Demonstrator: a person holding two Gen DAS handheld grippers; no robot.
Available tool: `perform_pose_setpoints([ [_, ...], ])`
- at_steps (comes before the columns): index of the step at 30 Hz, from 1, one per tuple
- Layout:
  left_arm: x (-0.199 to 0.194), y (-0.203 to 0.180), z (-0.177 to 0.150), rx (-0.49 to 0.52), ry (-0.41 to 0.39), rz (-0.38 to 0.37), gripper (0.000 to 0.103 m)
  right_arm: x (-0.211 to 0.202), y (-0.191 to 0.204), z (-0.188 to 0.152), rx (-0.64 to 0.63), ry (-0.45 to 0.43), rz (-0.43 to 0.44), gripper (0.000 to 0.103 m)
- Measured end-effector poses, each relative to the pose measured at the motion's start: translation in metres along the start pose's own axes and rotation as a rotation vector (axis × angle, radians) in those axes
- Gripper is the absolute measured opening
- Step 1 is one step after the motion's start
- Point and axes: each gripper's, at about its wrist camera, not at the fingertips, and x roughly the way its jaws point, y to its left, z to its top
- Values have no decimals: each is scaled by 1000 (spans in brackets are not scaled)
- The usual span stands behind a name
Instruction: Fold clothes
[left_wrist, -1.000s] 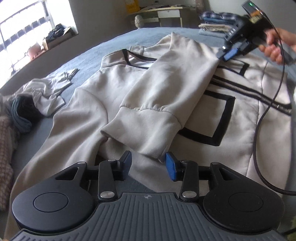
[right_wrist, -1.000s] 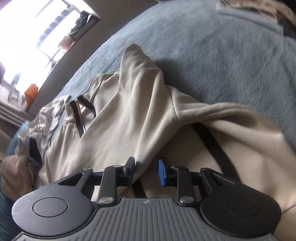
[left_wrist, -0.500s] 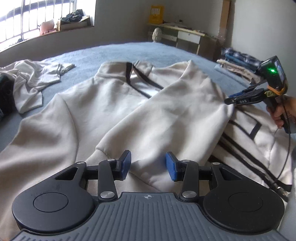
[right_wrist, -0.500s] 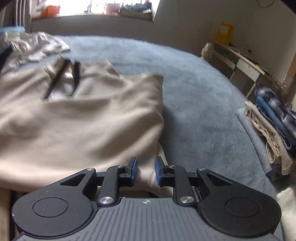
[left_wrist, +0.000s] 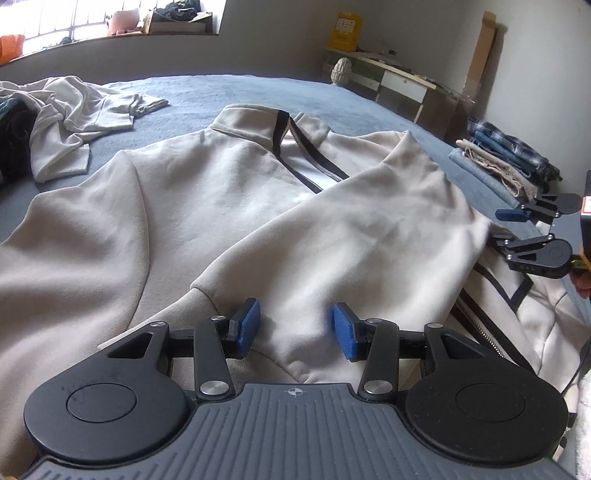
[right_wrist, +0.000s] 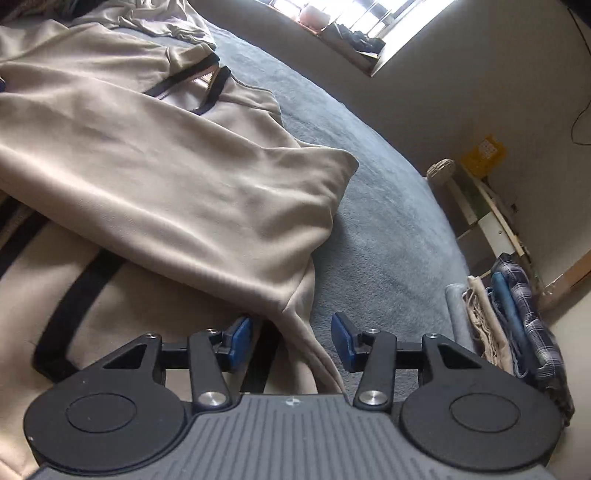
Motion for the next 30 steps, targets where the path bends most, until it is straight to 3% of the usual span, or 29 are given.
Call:
perform_pose_setpoints([
  [2,0,0,0,-16,-3,3,44,8,-10,2,89,5,-1,19],
  [7,0,-3,-5,-17,-15,20,44,20,-42,-23,393,40,28,10],
  [9,0,-4,-6,-5,-19,24,44,23,-49,-32,466,43,58,10],
  [11,-1,-3,-6,2,-23,26,45,18,-53,-31,469,41,69,12],
  [13,-1,-3,-7,4,-27,26,45,11,-59,-32,459,58,68,24],
  [17,-3,-2,-8,-11,-38,28,45,-13,-70,-38,445,82,76,25],
  [22,-6,-5,-9,-15,-40,36,45,-39,-75,-17,441,-22,122,25],
  [25,-8,-7,-9,-5,-37,42,45,-24,-72,12,467,-63,187,24],
  [30,-12,-7,-12,0,-35,43,45,44,-69,42,514,13,245,22],
])
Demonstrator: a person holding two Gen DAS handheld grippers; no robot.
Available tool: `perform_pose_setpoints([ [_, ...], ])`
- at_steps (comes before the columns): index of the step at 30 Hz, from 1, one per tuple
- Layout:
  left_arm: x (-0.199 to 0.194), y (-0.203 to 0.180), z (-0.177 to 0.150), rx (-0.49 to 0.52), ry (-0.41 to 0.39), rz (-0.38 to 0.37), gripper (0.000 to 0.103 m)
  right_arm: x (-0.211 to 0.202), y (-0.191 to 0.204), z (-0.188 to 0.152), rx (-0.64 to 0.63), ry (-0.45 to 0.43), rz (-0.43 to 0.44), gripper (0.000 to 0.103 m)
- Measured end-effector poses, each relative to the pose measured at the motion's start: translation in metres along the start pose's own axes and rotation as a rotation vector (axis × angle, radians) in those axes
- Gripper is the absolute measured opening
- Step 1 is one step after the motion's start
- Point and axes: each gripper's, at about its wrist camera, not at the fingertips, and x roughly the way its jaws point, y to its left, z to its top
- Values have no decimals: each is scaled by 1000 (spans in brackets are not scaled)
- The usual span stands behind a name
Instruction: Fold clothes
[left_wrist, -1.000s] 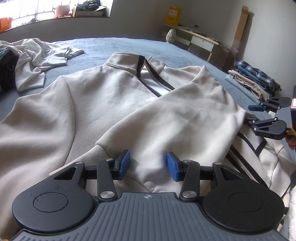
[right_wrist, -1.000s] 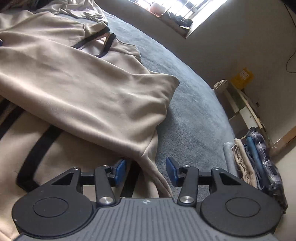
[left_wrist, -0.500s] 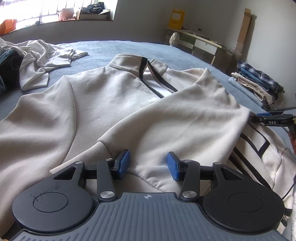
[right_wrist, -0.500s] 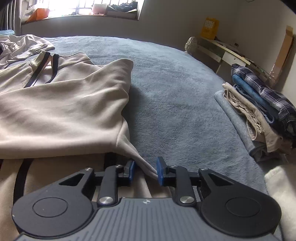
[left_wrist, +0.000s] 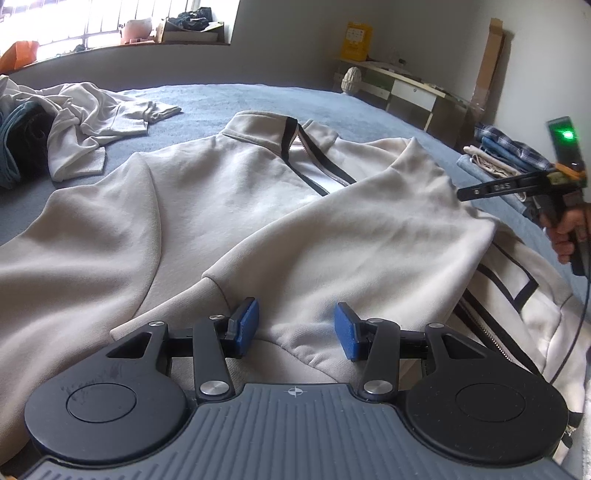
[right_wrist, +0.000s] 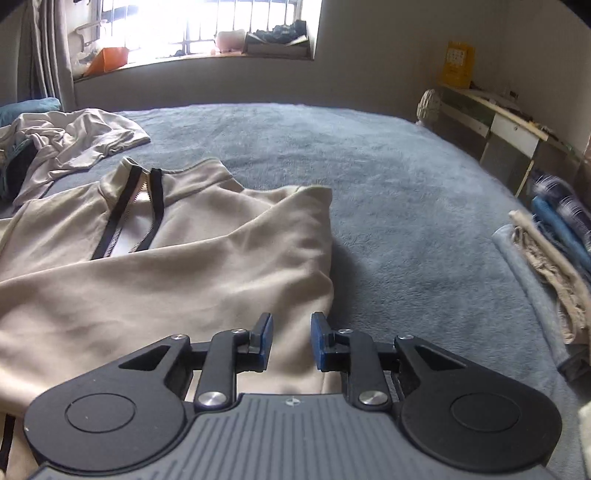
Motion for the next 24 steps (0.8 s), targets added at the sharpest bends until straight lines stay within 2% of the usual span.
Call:
perform_pose_setpoints([
  [3,0,2,-2,1,1,-8,45,34,-11,8,69,34,-7,21],
  [6,0,3,-4,6,-2,-15,46,50,-20,19,132,19,-8,21],
  [12,0,3,-9,14,-18,-26,48,74,-25,45,171,-10,-28,20],
  [17,0,0,-11,49,-28,-32,51,80,-37,71,266,-54,-14,21],
  [24,-3,4,-12,28,-31,-53,52,80,-28,86,239,-24,4,21],
])
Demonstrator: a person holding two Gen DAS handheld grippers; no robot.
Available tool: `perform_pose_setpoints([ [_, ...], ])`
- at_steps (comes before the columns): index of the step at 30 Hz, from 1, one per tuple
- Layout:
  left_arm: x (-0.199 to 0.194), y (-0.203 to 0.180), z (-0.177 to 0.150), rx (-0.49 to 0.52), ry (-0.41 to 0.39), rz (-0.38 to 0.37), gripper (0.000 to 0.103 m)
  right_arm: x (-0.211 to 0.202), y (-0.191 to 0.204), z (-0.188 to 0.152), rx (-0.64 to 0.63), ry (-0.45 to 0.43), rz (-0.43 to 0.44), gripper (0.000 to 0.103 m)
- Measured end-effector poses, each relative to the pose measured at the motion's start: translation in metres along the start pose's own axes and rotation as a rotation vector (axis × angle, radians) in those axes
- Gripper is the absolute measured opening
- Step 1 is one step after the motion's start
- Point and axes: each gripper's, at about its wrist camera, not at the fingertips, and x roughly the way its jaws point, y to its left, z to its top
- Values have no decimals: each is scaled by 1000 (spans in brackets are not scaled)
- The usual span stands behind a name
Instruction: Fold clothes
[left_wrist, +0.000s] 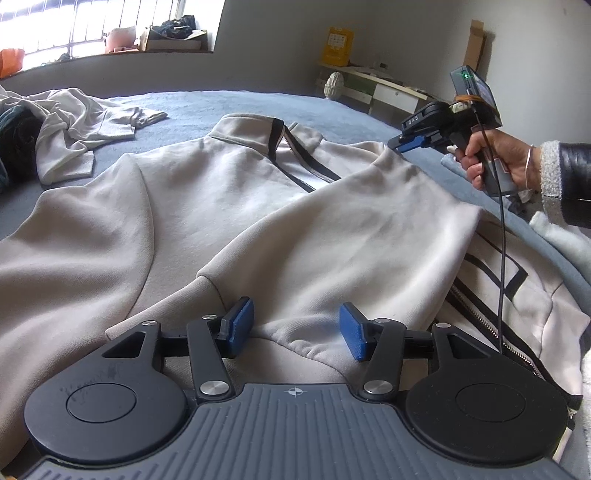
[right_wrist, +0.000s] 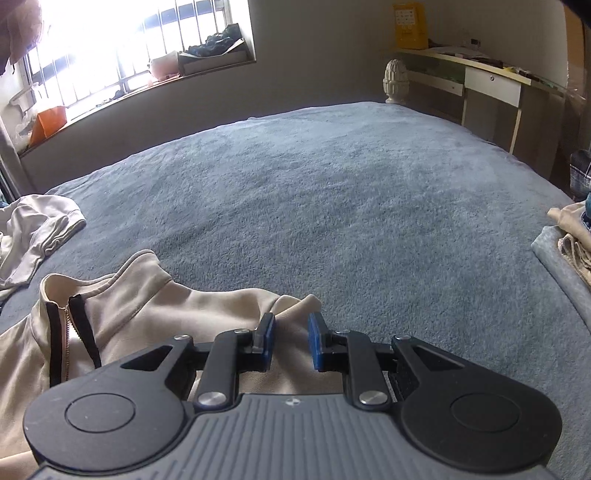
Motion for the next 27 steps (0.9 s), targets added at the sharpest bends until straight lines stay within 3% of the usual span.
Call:
perform_pose_setpoints([
  [5,0,2,-1,-15,-9,-5,52,-14,15,0,-44,23,18,21],
  [8,1,0,-1,-4,-7,1,52,9,17,-2,-69,82,2,20],
  [10,1,0,0,1,-3,4,52,34,8,-1,-24,123,-12,21],
  [13,1,-1,1,-1,3,9,52,37,-13,4,128,73,15,20],
  [16,1,-2,2,-3,7,16,52,11,-30,6,195,25,7,21],
  [19,0,-3,4,-9,10,24,53,-34,-49,3,178,0,2,21],
  [23,-4,-6,7,-16,12,37,53,-103,-57,-13,34,-23,4,22],
  [27,-14,-11,8,-10,7,67,53,-144,-42,-46,-175,-10,-7,22],
])
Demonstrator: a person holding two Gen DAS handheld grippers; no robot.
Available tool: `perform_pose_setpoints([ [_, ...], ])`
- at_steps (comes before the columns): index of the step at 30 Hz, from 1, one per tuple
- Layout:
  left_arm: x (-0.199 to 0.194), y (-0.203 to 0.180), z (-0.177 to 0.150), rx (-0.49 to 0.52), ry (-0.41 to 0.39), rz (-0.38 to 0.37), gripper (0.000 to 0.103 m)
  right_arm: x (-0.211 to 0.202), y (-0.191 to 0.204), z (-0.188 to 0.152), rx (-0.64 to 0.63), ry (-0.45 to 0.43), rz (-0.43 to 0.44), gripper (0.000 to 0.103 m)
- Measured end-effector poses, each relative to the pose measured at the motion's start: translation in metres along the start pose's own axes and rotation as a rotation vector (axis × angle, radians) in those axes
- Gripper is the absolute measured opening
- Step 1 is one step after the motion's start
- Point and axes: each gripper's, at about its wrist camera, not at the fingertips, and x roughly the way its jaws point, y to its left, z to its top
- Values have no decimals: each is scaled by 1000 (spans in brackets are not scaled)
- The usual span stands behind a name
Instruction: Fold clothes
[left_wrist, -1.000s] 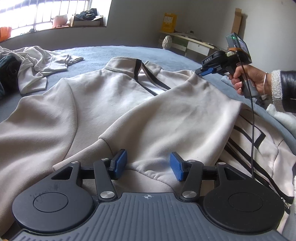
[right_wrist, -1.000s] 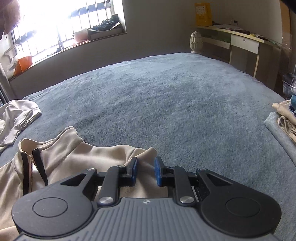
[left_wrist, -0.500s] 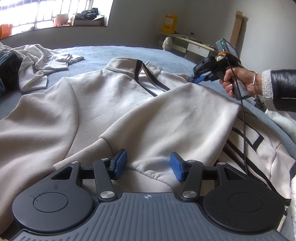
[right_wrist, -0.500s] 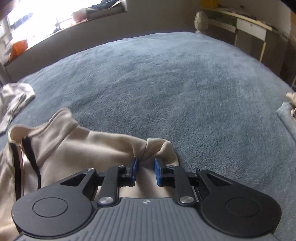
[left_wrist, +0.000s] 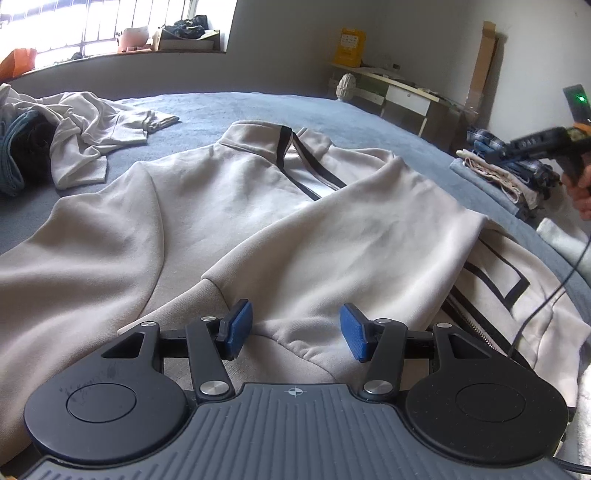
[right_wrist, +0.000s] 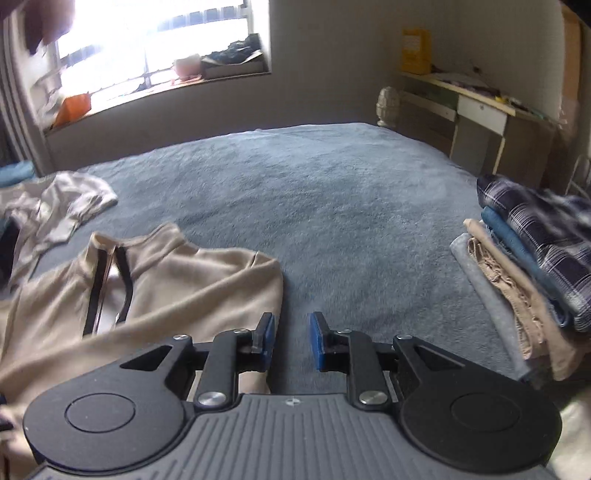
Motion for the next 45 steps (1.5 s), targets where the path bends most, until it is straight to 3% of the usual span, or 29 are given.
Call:
perform_pose_setpoints([
  [5,-5,-5,-4,-3,4,46,53,-3,20,-47,-126,64,-65,27],
  [10,-1,-10,-8,-2,15,91,54,-2,19,-83,-92,107,-71,27],
  [15,0,-14,-7,24,23,106,56,5,18,-92,-102,74,-129,27],
  [21,1,-12,-9,17,25,100,56,15,3,-110,-82,156,-78,32],
  [24,3,-11,-10,11,22,98,56,15,-6,-114,-35,152,-45,31],
  [26,3,-11,-11,11,20,99,57,10,-2,-114,-64,120,-89,6],
  [30,4,-12,-10,13,19,100,57,6,17,-122,-212,55,-228,4],
  [33,5,-11,-12,19,16,99,57,23,32,-138,-353,70,-322,5],
  [36,5,-12,-13,26,11,101,57,33,34,-140,-369,81,-377,17],
  [38,5,-12,-14,28,7,101,58,29,35,-137,-420,80,-421,45],
  [40,5,-12,-14,26,4,101,58,21,28,-134,-434,92,-428,58],
  [43,5,-12,-15,25,-3,100,59,5,9,-123,-365,130,-386,64],
  [45,4,-12,-16,26,-7,100,59,-2,-3,-120,-324,158,-418,64],
])
